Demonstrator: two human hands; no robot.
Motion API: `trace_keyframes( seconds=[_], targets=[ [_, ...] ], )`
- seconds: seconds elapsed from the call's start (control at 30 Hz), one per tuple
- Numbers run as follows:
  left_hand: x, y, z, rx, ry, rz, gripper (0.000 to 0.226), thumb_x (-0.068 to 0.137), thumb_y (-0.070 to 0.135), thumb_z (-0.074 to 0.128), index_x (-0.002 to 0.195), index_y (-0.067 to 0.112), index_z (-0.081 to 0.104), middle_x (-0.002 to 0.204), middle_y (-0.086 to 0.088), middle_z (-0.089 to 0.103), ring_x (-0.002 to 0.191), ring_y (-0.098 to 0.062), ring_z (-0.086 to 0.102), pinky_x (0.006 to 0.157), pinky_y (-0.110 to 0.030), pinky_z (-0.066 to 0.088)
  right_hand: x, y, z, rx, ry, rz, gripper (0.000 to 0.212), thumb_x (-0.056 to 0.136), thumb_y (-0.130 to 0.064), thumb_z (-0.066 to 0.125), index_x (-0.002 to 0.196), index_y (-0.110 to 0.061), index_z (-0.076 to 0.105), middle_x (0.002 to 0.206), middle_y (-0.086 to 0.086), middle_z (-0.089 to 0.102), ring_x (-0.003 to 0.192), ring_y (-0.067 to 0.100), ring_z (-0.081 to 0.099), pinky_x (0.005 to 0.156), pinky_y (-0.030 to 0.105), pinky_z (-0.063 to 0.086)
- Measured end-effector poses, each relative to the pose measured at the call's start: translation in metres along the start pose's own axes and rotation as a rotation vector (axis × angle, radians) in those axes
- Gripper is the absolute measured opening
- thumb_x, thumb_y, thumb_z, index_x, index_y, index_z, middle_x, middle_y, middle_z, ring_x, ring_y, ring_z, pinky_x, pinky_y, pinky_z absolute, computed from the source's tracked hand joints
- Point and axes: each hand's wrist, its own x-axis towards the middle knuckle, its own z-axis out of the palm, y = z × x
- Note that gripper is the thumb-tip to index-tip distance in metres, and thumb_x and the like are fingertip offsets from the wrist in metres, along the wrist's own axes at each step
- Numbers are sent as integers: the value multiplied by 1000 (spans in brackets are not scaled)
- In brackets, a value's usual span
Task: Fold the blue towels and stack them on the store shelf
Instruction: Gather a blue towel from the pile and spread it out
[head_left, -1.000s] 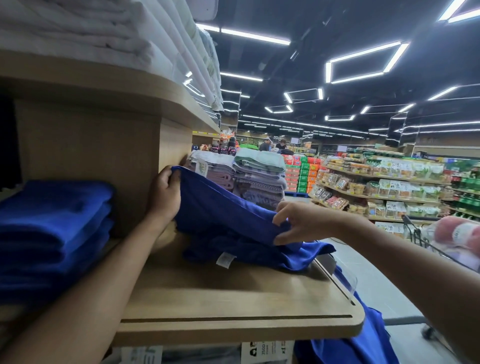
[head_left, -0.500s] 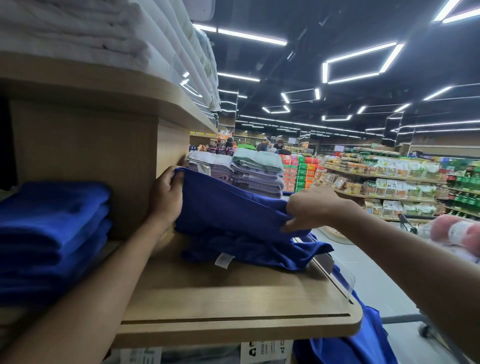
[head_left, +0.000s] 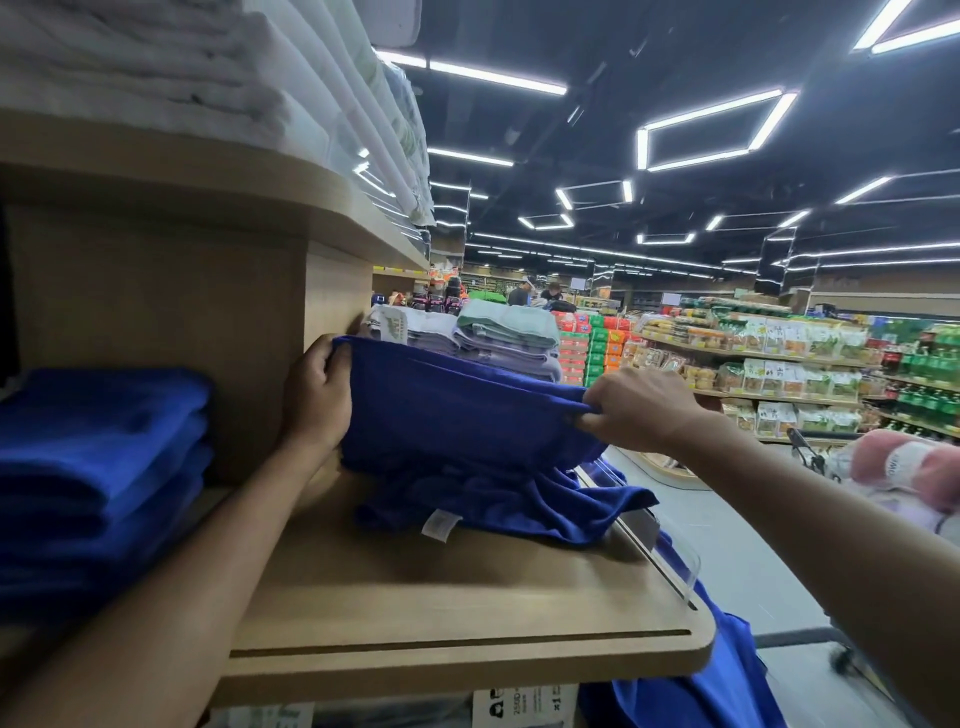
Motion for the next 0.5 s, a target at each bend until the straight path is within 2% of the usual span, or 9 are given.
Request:
trace_keyframes(
  seconds=[0.07, 0.17, 0.23, 0.3, 0.37, 0.43, 0.5],
  targets=[
    [0, 1, 0, 1, -1, 11, 24, 106, 34, 41, 96, 27, 62, 87, 12, 65, 76, 2, 57, 71, -27, 44, -1, 4, 0, -24, -12, -18, 35, 89, -64, 54, 76, -32, 58, 71, -11, 57, 60, 9, 54, 54, 25, 36],
    [-1, 4, -1, -7, 33, 9, 22, 108, 27, 41, 100, 22, 61, 87, 10, 63, 73, 1, 54, 73, -24, 42, -3, 8, -7, 38, 43, 24, 17, 88, -49, 62, 82, -34, 56, 79, -9, 60, 65, 11, 55, 52, 24, 33],
    [0, 14, -2, -24, 85, 31, 21, 108, 24, 42, 101, 19, 61, 85, 11, 62, 71, 2, 53, 70, -13, 41, -5, 11, -16, 194, 186, 101, 10, 88, -38, 68, 84, -33, 61, 73, -10, 60, 59, 7, 53, 47, 21, 31],
    [3, 34, -6, -68, 141, 91, 19, 107, 20, 43, 102, 19, 61, 84, 12, 60, 70, 6, 52, 69, -10, 39, -7, 13, -31, 324, 347, 182, 8, 87, -34, 73, 85, -30, 67, 65, -15, 55, 53, 1, 48, 45, 17, 26],
    [6, 59, -12, -89, 209, 172, 18, 106, 18, 43, 101, 18, 60, 82, 12, 58, 69, 8, 51, 69, -14, 39, -10, 15, -49, 378, 498, 222, 8, 86, -35, 75, 89, -27, 73, 63, -14, 57, 51, 6, 51, 48, 16, 24],
    [8, 84, -20, -72, 285, 219, 18, 104, 20, 42, 93, 20, 57, 77, 13, 54, 65, -1, 45, 66, -19, 36, -15, 19, -69, 376, 609, 202, 14, 89, -40, 72, 90, -26, 76, 68, -9, 63, 57, 17, 59, 50, 17, 26],
    [6, 107, -29, -37, 332, 275, 21, 104, 21, 42, 88, 28, 53, 75, 15, 51, 69, -5, 43, 66, -15, 36, -20, 22, -90, 304, 659, 164, 26, 93, -49, 64, 86, -27, 76, 75, -7, 66, 62, 20, 59, 53, 22, 28]
  ],
)
